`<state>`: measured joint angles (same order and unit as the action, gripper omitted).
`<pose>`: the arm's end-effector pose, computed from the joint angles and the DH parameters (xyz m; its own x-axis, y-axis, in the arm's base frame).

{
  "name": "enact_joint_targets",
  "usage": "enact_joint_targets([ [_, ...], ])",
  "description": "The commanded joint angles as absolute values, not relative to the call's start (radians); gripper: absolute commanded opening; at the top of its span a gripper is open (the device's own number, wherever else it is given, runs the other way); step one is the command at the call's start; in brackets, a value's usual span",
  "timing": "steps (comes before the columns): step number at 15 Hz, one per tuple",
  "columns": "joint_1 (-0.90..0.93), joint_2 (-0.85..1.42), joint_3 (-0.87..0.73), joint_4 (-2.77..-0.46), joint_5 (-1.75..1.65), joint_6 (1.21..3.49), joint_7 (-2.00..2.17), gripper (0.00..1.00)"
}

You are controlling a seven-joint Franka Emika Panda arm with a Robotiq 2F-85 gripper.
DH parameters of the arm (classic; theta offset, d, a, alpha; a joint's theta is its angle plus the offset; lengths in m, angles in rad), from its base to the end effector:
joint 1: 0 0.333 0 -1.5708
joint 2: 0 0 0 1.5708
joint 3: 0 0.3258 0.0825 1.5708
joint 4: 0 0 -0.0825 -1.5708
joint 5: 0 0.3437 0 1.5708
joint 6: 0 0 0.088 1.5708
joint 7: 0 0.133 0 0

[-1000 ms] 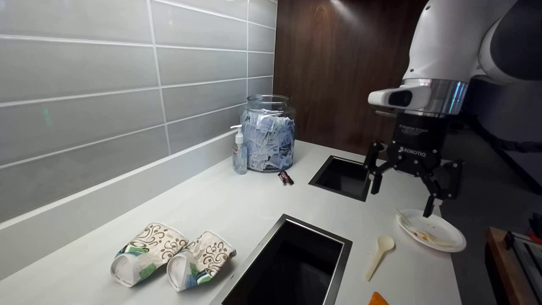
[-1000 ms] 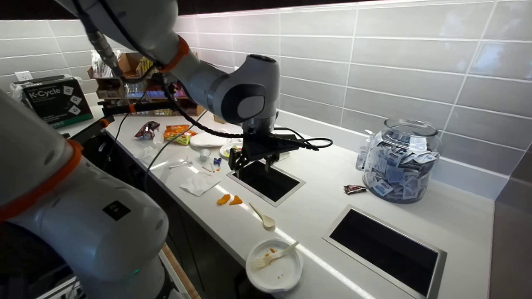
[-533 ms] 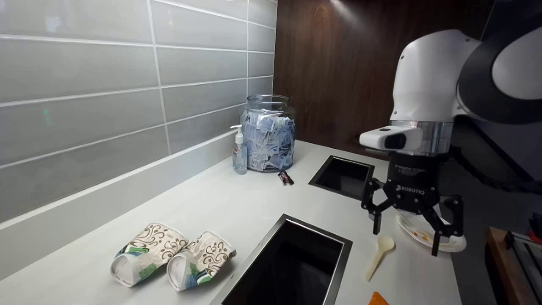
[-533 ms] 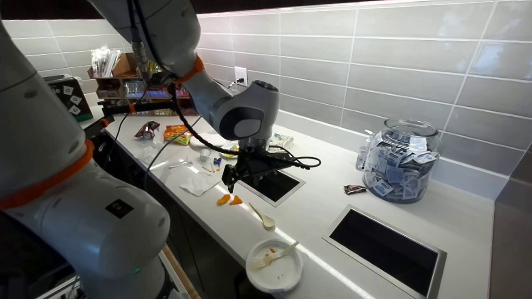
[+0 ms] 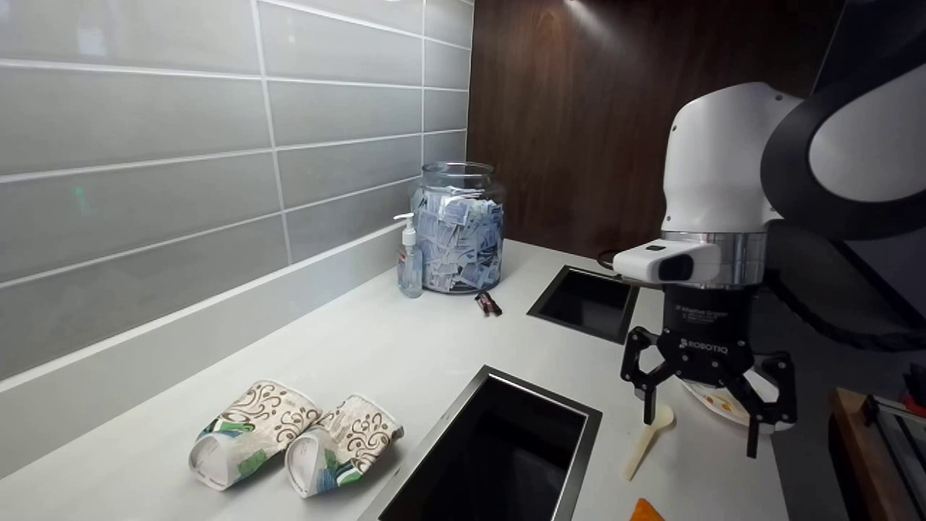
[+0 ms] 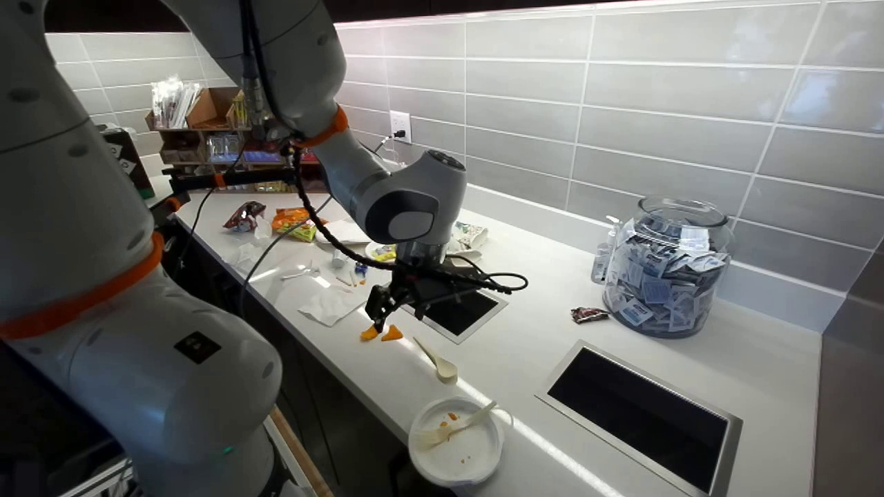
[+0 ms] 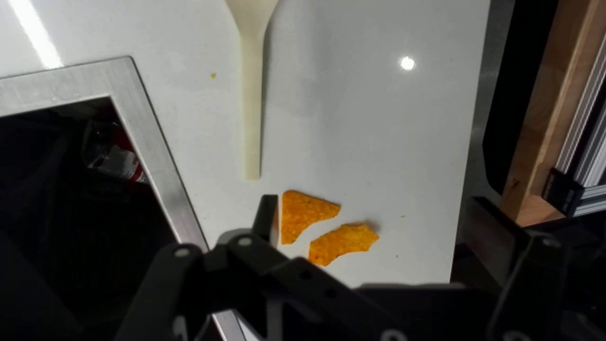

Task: Use the spoon to push the corn chips into the bin

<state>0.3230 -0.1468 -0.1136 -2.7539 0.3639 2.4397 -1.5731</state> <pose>0.3364 0.0798 0.2682 0.1027 0.9750 0.1970 0.9784 -0.0633 -0.1970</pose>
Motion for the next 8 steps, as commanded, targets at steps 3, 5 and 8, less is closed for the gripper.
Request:
enact_joint_targets([
  [3, 0.248, -0.12, -0.046, -2.751, 0.405, 2.532, -1.628, 1.0],
  [5, 0.238, -0.109, -0.042, -2.75, 0.424, 2.566, -1.662, 1.0],
  [8, 0.208, -0.087, -0.041, -2.75, 0.411, 2.569, -1.676, 1.0],
])
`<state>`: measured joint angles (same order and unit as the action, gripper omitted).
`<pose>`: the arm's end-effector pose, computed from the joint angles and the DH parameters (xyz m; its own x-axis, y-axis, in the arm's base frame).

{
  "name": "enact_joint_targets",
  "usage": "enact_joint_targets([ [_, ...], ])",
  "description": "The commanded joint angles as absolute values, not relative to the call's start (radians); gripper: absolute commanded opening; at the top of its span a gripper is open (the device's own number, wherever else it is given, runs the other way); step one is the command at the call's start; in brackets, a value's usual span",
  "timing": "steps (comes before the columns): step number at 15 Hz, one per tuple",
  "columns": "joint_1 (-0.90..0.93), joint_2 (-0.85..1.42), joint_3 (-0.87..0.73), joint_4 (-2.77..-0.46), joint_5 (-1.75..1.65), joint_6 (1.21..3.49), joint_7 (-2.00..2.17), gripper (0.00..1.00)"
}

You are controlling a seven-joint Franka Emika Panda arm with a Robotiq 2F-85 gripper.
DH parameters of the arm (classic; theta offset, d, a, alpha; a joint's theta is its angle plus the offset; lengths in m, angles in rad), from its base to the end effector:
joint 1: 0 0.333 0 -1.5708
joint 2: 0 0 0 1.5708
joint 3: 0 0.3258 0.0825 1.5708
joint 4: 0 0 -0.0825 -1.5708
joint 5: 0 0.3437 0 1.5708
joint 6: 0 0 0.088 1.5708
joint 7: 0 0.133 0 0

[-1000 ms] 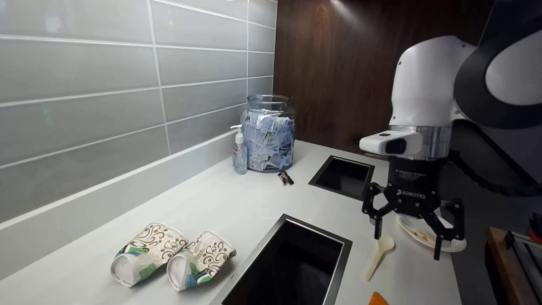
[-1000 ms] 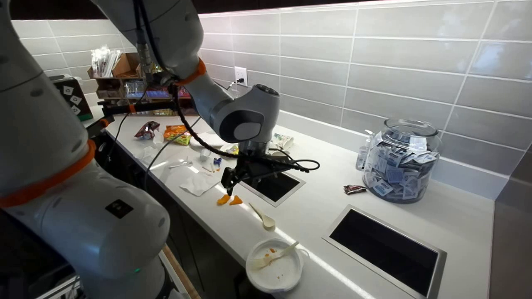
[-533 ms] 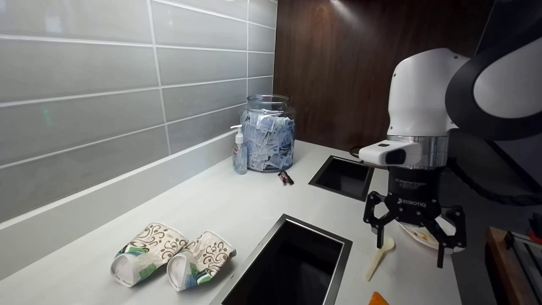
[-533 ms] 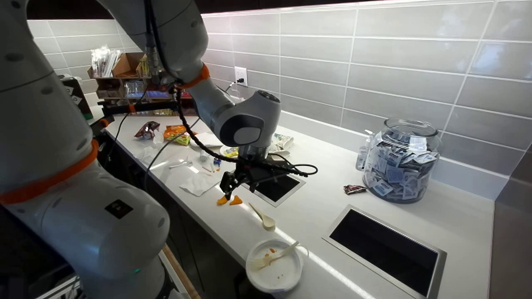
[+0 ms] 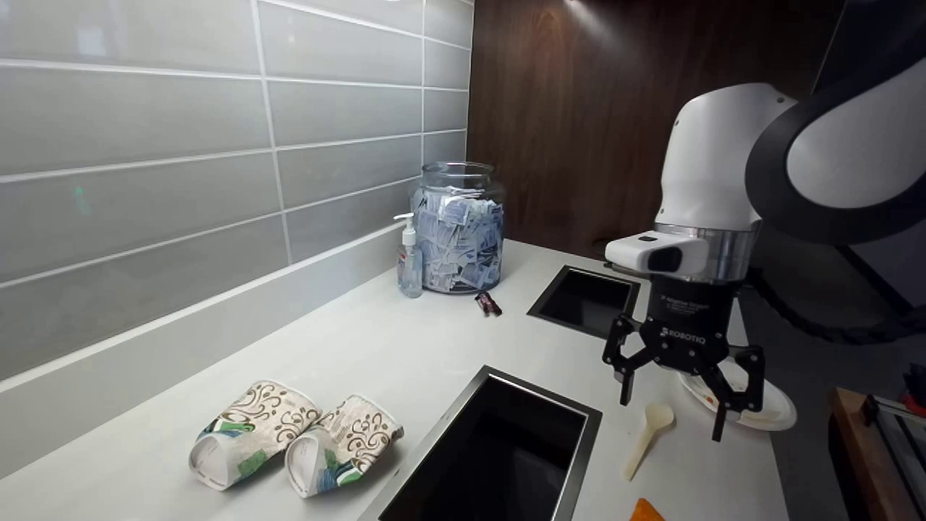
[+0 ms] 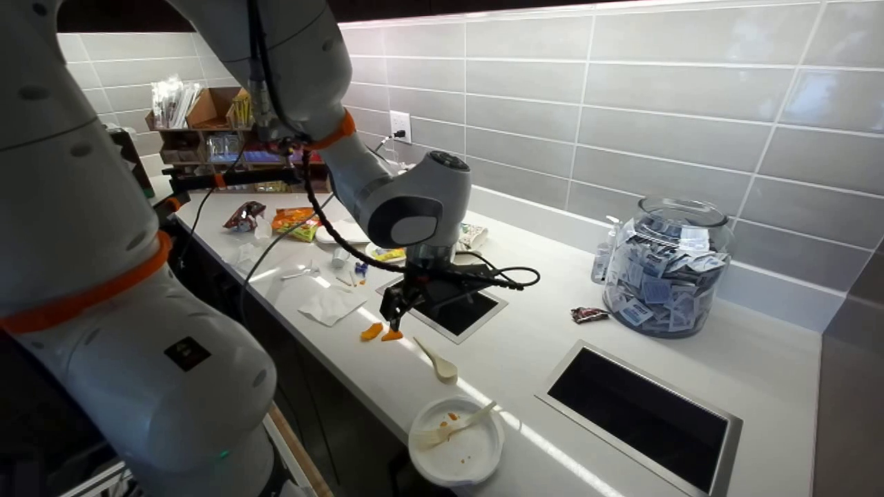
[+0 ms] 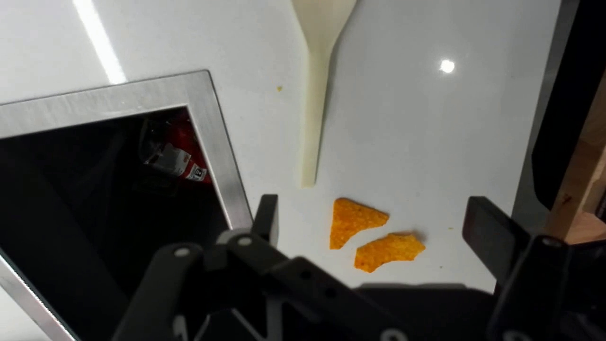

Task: Use the spoon to push the corn chips into the bin

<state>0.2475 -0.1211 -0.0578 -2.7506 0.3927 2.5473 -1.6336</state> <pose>0.3531 0.0690 0.2674 0.0912 0.9754 0.2008 0.9921 -0.0715 -0.1030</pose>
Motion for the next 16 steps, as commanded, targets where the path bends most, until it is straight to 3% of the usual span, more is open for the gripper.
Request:
enact_joint_targets([
  [1, 0.196, -0.08, -0.04, -2.75, 0.398, 2.567, -1.668, 1.0],
  [16, 0.115, 0.043, 0.034, -2.749, 0.672, 2.613, -1.958, 1.0],
])
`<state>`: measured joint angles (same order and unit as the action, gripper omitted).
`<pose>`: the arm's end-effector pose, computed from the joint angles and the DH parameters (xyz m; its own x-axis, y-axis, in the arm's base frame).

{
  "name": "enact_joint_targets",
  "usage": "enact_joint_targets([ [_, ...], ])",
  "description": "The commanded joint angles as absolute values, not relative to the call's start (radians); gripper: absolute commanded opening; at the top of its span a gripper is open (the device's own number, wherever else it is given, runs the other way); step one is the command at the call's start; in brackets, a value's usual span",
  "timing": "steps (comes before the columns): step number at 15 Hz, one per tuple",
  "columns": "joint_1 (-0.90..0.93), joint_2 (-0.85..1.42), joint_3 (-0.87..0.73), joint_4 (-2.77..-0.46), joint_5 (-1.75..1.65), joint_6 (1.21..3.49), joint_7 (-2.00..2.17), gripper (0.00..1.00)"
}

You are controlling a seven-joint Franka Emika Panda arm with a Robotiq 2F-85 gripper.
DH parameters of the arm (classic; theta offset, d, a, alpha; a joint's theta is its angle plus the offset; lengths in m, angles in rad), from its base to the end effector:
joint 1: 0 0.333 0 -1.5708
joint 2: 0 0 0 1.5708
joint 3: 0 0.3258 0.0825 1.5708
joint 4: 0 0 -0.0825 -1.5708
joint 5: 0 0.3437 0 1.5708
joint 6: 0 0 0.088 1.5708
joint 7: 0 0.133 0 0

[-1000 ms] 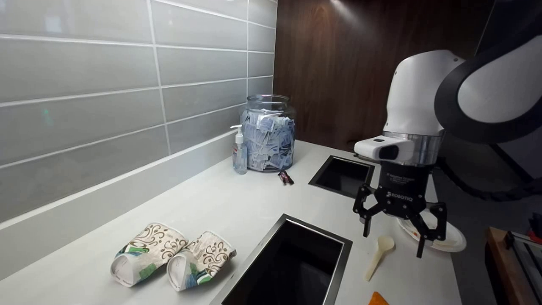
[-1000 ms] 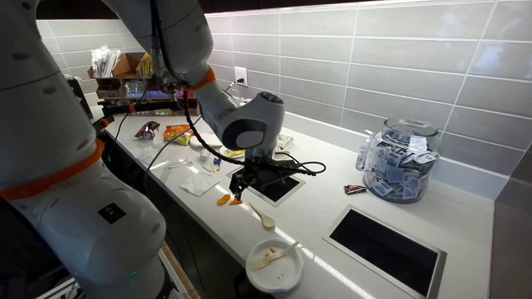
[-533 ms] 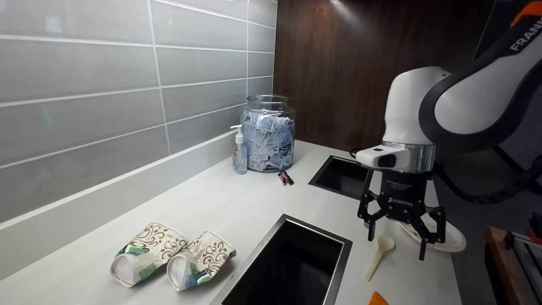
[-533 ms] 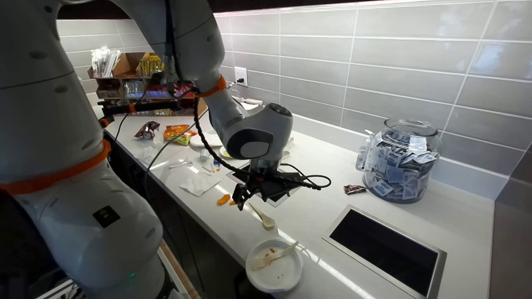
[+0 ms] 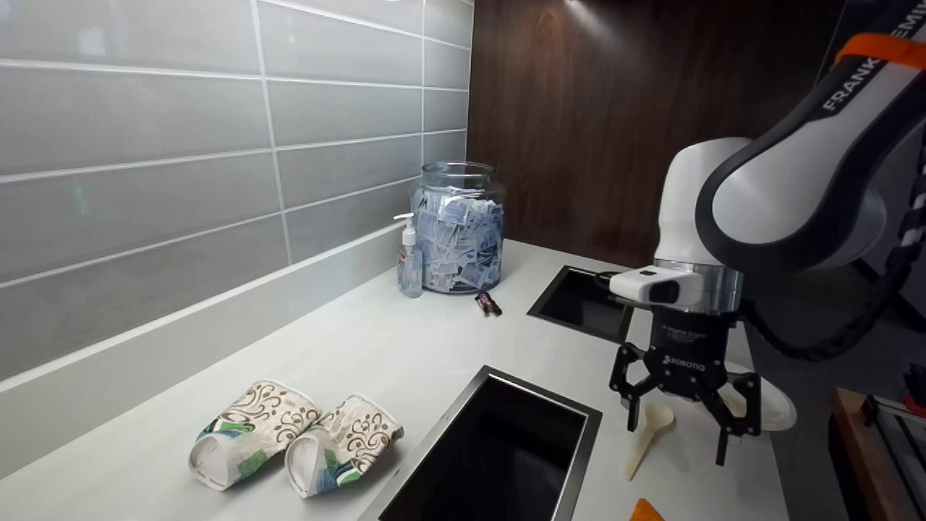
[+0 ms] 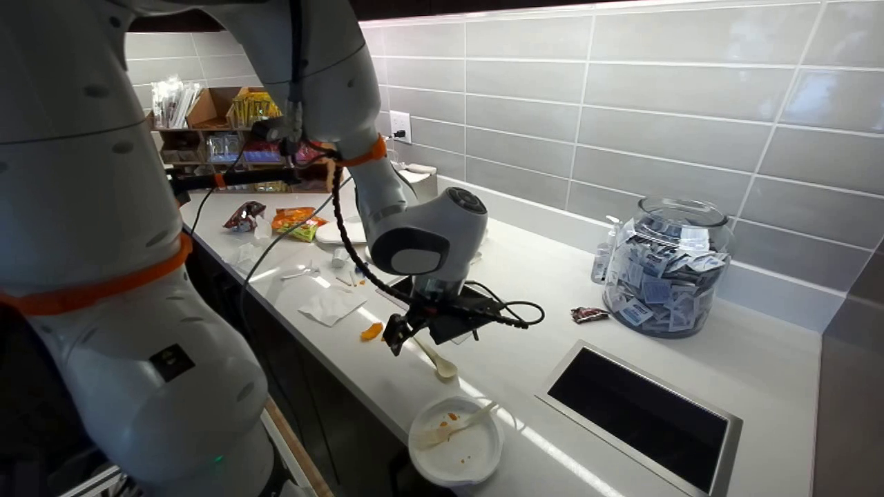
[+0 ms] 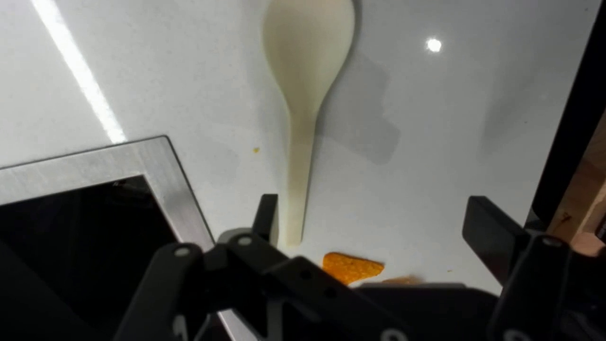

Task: Use the spoon to push the corn chips into the bin

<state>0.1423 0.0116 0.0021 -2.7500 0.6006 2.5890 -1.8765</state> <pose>0.3501 0.0480 0.2228 0.1090 0.9572 0.2682 0.9857 -0.0693 -0.1534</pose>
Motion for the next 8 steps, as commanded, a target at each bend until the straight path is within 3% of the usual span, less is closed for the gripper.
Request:
enact_joint_targets([
  [1, 0.11, 0.049, 0.04, -2.75, 0.684, 2.616, -1.972, 1.0],
  [8, 0.081, 0.06, 0.066, -2.748, 0.743, 2.714, -2.021, 1.0],
])
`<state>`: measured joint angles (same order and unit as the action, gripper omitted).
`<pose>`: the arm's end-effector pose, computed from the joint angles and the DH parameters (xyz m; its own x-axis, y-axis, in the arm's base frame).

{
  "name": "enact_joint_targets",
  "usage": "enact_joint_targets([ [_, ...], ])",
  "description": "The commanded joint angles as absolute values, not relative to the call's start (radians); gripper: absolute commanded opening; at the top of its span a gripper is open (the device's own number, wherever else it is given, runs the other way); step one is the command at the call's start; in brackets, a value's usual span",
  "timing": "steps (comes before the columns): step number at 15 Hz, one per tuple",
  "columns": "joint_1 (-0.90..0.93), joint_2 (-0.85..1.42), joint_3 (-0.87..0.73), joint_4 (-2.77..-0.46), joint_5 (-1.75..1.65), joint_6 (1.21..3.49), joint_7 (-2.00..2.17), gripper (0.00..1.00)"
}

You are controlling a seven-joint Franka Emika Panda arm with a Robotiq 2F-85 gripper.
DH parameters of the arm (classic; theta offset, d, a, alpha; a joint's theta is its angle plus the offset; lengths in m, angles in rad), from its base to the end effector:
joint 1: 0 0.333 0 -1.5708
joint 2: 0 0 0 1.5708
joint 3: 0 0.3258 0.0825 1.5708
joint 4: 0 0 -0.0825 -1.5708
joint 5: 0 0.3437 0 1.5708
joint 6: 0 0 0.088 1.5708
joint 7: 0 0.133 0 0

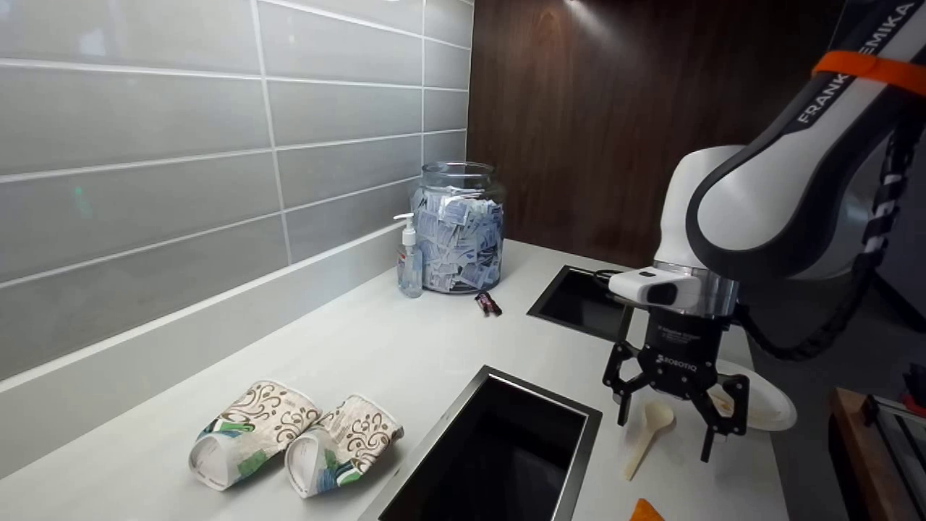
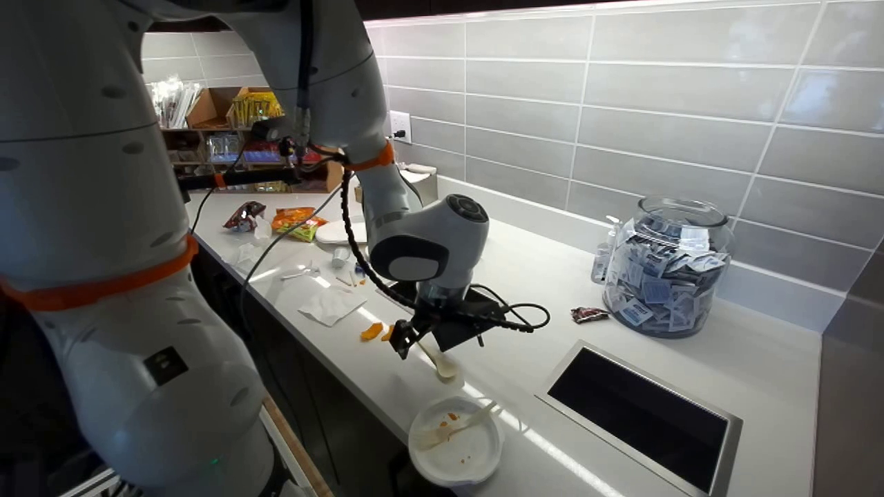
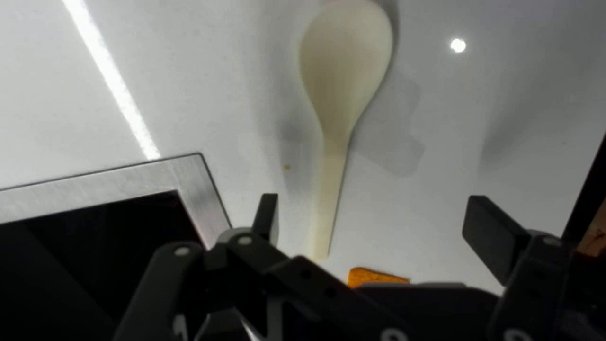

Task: Use the spoon to push the corn chips into the bin

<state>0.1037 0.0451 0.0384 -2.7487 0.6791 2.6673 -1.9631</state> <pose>0.3566 0.0401 0.2154 0.1029 0.9564 0.2734 0.9921 -0.0790 -0.0972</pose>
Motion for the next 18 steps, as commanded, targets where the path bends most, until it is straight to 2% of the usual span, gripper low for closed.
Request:
enact_joint_targets([
  [1, 0.101, 0.063, 0.051, -2.749, 0.765, 2.727, -2.037, 1.0],
  [11, 0.099, 0.077, 0.055, -2.749, 0.833, 2.762, -2.09, 0.93],
  [14, 0.101, 0.085, 0.055, -2.745, 0.852, 2.772, -2.104, 0.88],
  [17, 0.101, 0.097, 0.055, -2.741, 0.861, 2.776, -2.113, 0.73],
  [18, 0.101, 0.101, 0.055, -2.741, 0.862, 2.777, -2.112, 0.74],
])
